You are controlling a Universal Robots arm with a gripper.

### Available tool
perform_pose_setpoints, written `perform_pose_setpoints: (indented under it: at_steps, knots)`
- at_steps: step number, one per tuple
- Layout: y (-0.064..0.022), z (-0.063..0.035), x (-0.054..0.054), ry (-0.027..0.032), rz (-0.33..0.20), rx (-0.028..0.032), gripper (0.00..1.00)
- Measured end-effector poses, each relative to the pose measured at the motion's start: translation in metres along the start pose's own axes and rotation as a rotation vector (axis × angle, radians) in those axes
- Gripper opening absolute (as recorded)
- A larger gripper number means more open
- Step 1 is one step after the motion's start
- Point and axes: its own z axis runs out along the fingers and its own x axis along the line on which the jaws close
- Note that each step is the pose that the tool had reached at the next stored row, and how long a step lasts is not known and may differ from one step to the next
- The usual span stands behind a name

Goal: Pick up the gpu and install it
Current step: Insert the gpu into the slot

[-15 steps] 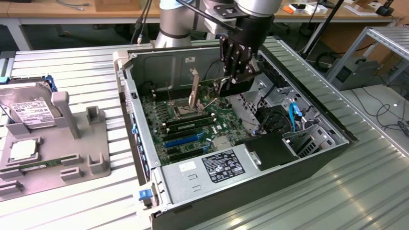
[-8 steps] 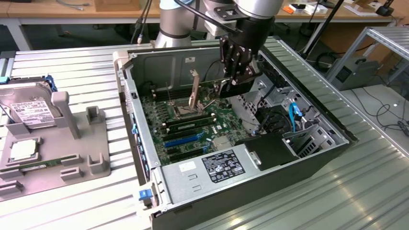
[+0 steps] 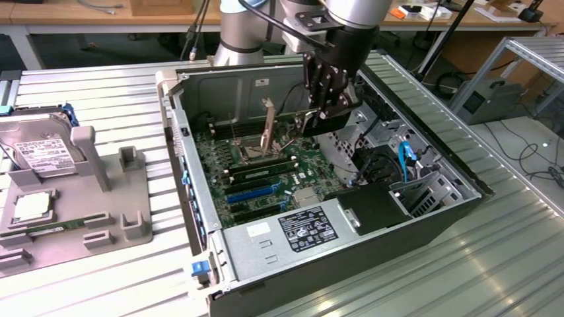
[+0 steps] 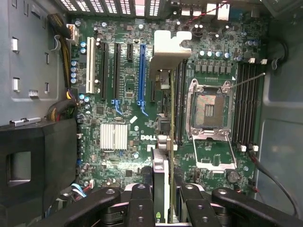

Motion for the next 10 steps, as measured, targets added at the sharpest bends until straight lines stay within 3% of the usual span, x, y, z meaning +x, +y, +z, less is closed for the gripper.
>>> perform_pose_setpoints:
  at_steps: [10]
  knots:
    - [0.0003, 0.0024, 0.0037, -0.0013, 0.000, 0.0001, 0.27]
